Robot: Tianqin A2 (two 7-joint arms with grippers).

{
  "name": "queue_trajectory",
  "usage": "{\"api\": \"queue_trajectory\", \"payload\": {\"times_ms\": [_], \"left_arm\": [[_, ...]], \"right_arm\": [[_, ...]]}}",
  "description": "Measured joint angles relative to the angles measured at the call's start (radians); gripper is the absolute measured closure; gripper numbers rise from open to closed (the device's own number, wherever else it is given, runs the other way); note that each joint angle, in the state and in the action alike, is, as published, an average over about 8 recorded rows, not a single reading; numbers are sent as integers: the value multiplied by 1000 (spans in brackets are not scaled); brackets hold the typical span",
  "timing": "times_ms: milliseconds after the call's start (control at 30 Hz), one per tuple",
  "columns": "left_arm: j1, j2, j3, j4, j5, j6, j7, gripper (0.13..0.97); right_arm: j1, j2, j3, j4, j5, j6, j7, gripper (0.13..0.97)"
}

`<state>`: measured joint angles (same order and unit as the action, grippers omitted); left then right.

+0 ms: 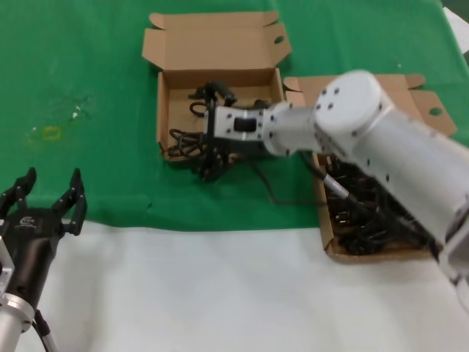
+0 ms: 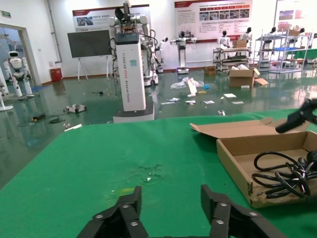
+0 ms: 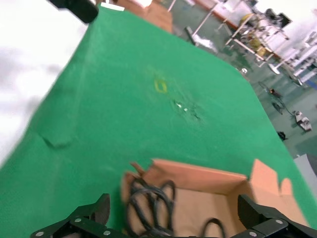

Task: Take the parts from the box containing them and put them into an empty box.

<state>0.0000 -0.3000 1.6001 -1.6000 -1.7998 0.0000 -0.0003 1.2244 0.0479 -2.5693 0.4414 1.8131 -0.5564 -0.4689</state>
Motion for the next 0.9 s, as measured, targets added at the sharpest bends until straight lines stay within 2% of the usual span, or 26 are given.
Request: {"api": "queue_trajectory", "payload": {"times_ms": [67, 267, 300, 567, 900], "left_arm": [[0, 0, 0, 0, 0, 0, 0, 757], [0, 0, 0, 0, 0, 0, 0, 620], [0, 0, 0, 0, 0, 0, 0, 620], [0, 0, 0, 0, 0, 0, 0, 396], [0, 0, 0, 0, 0, 0, 0, 237]], "right_arm": [[-38, 8, 30, 36, 0, 18, 15, 213], [-155, 32, 122, 146, -2, 71, 60, 194], [-174, 36, 138, 165, -2, 80, 67, 185], [-330, 68, 261, 312, -4, 150, 127, 136], [-524, 108, 415, 496, -6, 238, 200, 129]]}}
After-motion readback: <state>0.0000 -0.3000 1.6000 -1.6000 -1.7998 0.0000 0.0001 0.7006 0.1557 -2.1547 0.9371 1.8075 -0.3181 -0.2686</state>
